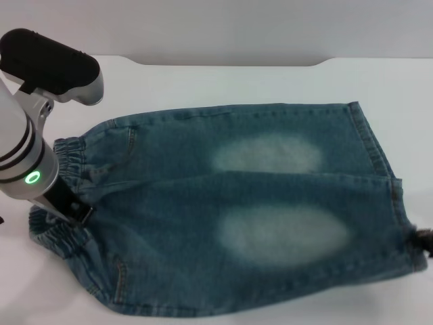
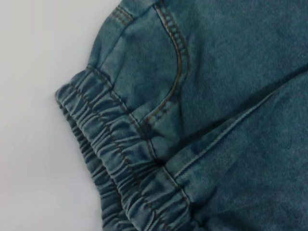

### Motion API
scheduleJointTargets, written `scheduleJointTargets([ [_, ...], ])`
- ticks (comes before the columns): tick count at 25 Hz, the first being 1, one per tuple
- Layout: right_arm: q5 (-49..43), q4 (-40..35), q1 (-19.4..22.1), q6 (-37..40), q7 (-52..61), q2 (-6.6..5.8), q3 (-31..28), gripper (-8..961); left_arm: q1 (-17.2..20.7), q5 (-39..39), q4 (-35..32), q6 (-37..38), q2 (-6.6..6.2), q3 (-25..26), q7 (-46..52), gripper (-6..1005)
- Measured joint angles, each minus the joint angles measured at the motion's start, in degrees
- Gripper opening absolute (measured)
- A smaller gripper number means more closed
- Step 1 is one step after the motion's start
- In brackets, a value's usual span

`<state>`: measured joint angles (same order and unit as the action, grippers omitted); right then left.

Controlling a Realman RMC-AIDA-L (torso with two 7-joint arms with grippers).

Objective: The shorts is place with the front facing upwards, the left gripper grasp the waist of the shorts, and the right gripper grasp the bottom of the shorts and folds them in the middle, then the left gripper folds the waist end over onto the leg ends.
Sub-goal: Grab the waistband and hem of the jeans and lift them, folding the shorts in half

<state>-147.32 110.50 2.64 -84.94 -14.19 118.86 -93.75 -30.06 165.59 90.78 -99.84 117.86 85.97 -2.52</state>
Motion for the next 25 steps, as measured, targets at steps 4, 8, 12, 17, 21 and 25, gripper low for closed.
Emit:
scheduleJointTargets([
  [4, 0.5, 2.7, 0.3, 0.8, -1.2, 0.08, -2.7, 10, 0.1, 0.0, 0.8, 0.6, -0.04, 0.4, 0.1, 31],
  [8, 1.1, 5.1, 1.3, 3.6, -2.4, 0.23, -5.1, 12, 0.7, 0.0, 3.0, 2.3, -0.15, 1.3, 0.2, 31],
  [12, 4.0, 5.6, 1.6, 6.5, -4.7, 0.27, -8.6, 15, 1.2, 0.0, 4.9, 4.9, -0.22, 2.7, 0.1, 31],
  [17, 7.3, 5.4, 1.7, 12.1, -8.4, 0.39, -12.1, 18, 1.4, 0.0, 5.4, 9.1, -0.23, 5.1, -0.7, 31],
  [21, 9.4, 4.2, 2.2, 20.4, -12.5, 0.44, -12.9, 21, 1.5, 0.0, 5.1, 14.2, -0.21, 5.8, -1.2, 31],
  [25, 10.2, 0.3, 1.6, 27.5, -13.5, 0.35, -12.6, 23, 1.5, 0.0, 3.2, 19.7, -0.05, 6.1, -1.7, 31],
])
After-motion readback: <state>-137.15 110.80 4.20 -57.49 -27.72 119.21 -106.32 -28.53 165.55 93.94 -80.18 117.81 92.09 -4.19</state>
